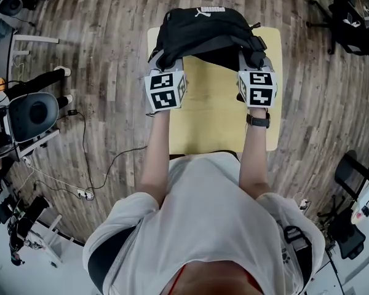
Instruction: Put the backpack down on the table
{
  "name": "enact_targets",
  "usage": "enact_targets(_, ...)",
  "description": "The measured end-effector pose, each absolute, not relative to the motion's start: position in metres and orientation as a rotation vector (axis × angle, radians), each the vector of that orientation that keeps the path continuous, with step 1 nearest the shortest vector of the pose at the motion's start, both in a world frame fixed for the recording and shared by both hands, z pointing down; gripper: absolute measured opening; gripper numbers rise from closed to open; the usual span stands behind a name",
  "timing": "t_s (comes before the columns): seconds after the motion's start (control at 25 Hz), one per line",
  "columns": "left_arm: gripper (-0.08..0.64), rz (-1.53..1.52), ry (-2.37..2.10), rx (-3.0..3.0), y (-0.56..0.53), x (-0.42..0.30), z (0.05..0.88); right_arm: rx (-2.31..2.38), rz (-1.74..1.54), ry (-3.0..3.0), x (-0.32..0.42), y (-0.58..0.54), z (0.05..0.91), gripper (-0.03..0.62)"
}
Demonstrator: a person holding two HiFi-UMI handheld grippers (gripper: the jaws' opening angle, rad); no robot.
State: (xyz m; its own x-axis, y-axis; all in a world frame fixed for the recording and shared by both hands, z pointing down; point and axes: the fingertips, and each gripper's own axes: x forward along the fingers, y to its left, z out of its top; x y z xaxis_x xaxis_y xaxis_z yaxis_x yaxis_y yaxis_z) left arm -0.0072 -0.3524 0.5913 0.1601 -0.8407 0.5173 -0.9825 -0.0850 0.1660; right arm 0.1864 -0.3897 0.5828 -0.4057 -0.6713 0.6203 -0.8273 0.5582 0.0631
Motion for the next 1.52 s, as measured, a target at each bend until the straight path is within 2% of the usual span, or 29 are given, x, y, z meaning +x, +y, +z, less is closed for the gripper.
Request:
enact_targets(1.08,0.072,0.523,-1.617,1.944,-0.368,0.009,0.719,1.089,0.369,-2.096,0.199,-0.408,0.709,0.040)
enact_targets(1.52,0.097,0.521,-1.566,1.935,-0.356,0.013,0.740,1.097,0.443,-2.101,0.207,-0.403,0.732,0.094)
